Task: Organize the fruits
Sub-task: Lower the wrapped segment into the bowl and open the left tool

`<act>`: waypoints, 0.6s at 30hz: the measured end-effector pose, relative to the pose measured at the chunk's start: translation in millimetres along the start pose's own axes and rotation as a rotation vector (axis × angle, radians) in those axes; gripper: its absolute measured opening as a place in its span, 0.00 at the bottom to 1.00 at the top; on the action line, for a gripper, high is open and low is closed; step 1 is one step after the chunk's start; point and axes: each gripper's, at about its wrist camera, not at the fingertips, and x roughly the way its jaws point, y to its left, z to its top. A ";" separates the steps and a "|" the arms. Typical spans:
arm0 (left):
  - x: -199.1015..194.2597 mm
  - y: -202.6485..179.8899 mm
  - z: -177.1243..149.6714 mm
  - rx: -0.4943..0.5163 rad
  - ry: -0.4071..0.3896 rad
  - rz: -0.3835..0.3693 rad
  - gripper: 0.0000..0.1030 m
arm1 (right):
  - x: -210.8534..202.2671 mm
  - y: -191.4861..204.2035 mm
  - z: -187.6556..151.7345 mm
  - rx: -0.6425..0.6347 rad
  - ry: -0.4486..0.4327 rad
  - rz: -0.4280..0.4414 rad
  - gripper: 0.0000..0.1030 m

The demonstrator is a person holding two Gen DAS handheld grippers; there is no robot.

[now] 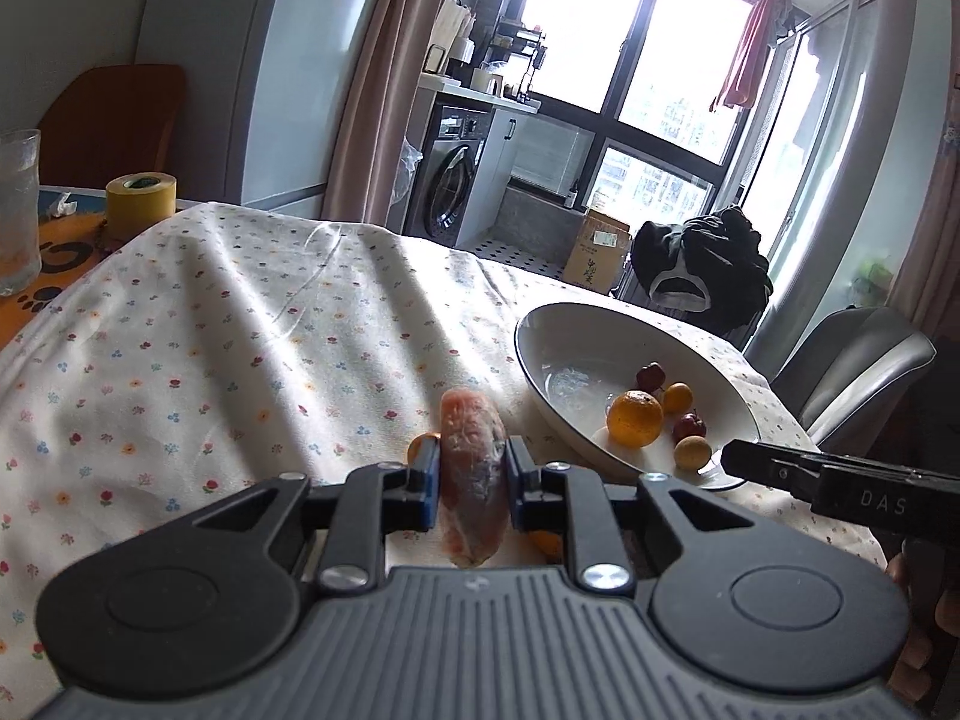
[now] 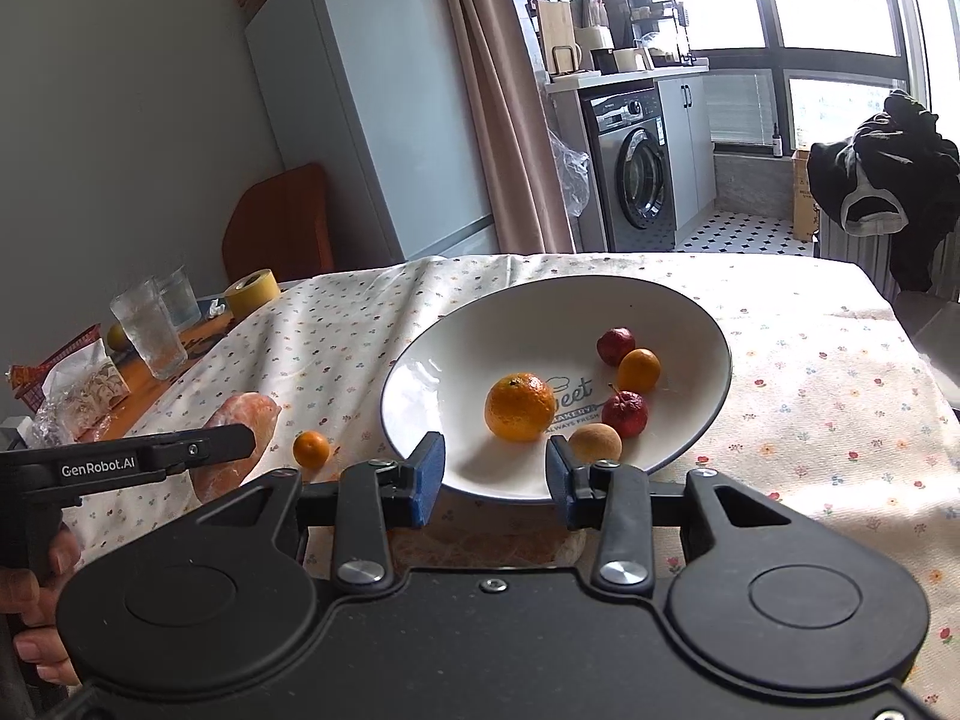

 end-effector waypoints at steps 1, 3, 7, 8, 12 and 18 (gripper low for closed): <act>0.9 -3.1 1.9 0.007 -0.003 -0.004 0.20 | -1.4 -1.5 -0.5 0.004 -0.003 -0.003 0.40; 3.2 -9.9 5.6 0.022 -0.010 -0.016 0.20 | -4.5 -5.3 -1.7 0.010 -0.009 -0.010 0.47; 11.6 -25.2 11.7 0.048 -0.010 -0.050 0.20 | -8.6 -12.8 -3.6 0.023 -0.012 -0.021 0.49; 14.1 -29.8 12.6 0.056 -0.009 -0.058 0.20 | -9.8 -15.7 -4.5 0.028 -0.013 -0.024 0.49; 24.1 -45.1 15.5 0.080 -0.004 -0.083 0.20 | -13.6 -24.4 -7.4 0.046 -0.013 -0.033 0.50; 41.8 -63.2 18.3 0.099 0.010 -0.103 0.20 | -17.6 -35.4 -11.9 0.067 -0.015 -0.043 0.51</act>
